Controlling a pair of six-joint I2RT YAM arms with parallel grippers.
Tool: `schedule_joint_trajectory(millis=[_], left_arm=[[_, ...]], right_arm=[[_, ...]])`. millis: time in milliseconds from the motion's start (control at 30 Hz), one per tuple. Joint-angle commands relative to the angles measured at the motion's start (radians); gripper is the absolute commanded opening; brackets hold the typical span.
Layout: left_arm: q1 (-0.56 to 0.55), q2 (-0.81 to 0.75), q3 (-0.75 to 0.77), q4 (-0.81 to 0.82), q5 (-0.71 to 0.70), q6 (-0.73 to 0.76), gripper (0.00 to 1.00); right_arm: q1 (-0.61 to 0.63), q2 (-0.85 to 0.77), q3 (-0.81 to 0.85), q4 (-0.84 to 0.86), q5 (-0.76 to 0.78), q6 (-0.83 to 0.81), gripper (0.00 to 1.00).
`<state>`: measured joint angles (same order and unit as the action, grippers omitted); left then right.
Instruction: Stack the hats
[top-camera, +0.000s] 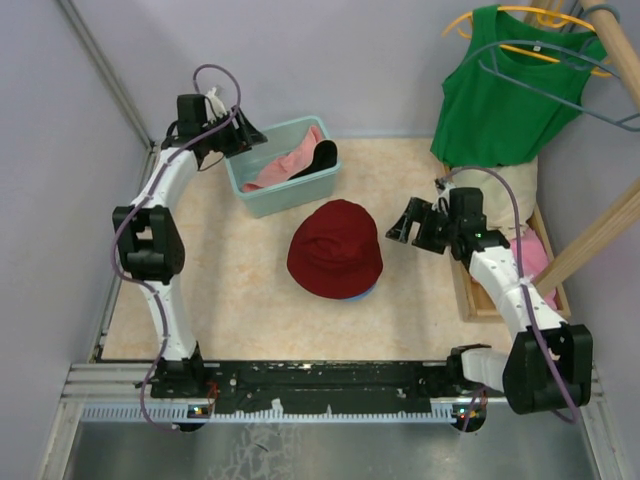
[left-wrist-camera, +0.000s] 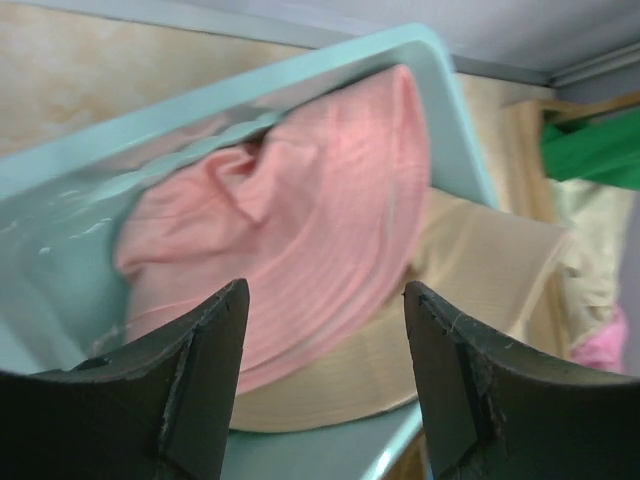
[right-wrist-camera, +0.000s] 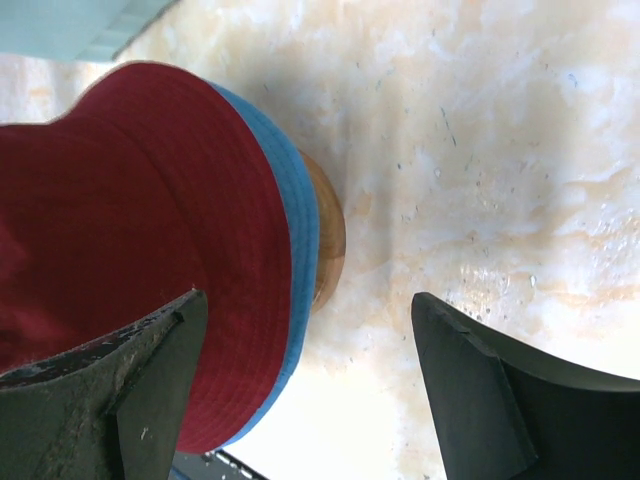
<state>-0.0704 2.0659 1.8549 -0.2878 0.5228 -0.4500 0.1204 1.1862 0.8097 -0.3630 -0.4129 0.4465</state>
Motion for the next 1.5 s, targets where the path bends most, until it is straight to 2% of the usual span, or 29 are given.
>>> schedule_joint_trajectory(millis=[0, 233, 400, 533, 667, 867, 967, 1133, 1267, 1467], left_arm=[[-0.001, 0.072, 0.108, -0.138, -0.166, 0.136, 0.7], [0.015, 0.123, 0.149, -0.22, -0.305, 0.219, 0.71], [0.047, 0.04, -0.002, -0.241, -0.405, 0.234, 0.71], [0.062, -0.062, -0.179, -0.242, -0.421, 0.253, 0.72], [0.063, -0.165, -0.356, -0.248, -0.373, 0.231, 0.72], [0.055, -0.31, -0.552, -0.169, -0.185, 0.147, 0.71], [0.052, -0.301, -0.529, -0.147, -0.159, 0.134, 0.71], [0.053, -0.225, -0.384, -0.164, -0.15, 0.136, 0.71], [0.057, -0.188, -0.244, -0.263, -0.225, 0.162, 0.72], [0.066, -0.215, -0.301, -0.25, -0.403, 0.182, 0.73]], right_arm=[[0.001, -0.048, 0.089, -0.034, 0.033, -0.013, 0.82], [0.001, -0.045, 0.108, -0.039, 0.038, -0.01, 0.82], [0.001, -0.023, 0.109, -0.02, 0.021, 0.0, 0.83], [0.001, -0.007, 0.104, 0.008, 0.005, 0.01, 0.82], [0.001, 0.009, 0.09, 0.037, -0.015, 0.021, 0.82], [0.001, 0.011, 0.057, 0.07, -0.031, 0.032, 0.82], [0.001, 0.007, 0.045, 0.082, -0.038, 0.038, 0.83], [0.001, -0.004, 0.039, 0.079, -0.041, 0.034, 0.83], [0.001, -0.023, 0.034, 0.063, -0.04, 0.03, 0.83], [0.001, -0.06, 0.01, 0.052, -0.033, 0.026, 0.83]])
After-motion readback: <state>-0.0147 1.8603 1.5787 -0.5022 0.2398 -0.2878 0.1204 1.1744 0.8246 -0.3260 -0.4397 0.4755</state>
